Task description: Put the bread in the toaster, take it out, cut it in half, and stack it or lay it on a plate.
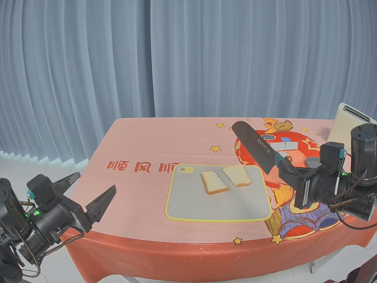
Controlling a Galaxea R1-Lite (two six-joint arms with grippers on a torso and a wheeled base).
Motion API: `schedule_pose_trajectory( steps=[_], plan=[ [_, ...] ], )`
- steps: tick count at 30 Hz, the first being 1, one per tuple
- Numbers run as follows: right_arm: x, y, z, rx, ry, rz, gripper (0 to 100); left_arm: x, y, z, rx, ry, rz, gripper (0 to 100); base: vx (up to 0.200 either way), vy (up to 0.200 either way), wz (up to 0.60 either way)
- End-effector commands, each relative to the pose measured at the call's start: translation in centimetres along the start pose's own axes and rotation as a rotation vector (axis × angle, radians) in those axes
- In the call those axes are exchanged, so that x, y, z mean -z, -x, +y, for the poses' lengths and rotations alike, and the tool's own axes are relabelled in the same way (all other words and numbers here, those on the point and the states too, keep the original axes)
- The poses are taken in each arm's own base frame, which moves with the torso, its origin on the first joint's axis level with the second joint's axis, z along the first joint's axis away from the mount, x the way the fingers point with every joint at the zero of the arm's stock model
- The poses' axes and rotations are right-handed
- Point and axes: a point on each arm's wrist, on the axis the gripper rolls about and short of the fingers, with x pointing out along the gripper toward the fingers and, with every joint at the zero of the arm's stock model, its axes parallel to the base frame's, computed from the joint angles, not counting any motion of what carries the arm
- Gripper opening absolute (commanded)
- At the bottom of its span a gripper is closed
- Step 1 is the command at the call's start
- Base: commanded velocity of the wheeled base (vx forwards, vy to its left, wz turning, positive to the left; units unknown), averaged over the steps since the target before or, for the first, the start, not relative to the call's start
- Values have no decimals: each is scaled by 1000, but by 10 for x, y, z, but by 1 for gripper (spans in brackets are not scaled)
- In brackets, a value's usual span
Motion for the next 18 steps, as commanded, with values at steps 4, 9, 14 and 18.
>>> schedule_pose_trajectory(
  steps=[4, 9, 14, 18],
  plan=[
    [-2, 5, -1, -3, -3, -16, 0, -9, 38, 20, -99, -32, -136, 100, 0, 0, 0],
    [-1, 7, -2, -5, -9, -20, 0, -7, 56, 29, -170, -33, -188, 100, 0, 0, 0],
    [-2, 9, -3, -7, -9, -27, 0, -2, 79, 30, -183, -61, -256, 100, 0, 0, 0],
    [-5, 14, -4, -12, -11, -46, 0, -1, 87, 33, -219, -65, -271, 100, 0, 0, 0]
  ],
)
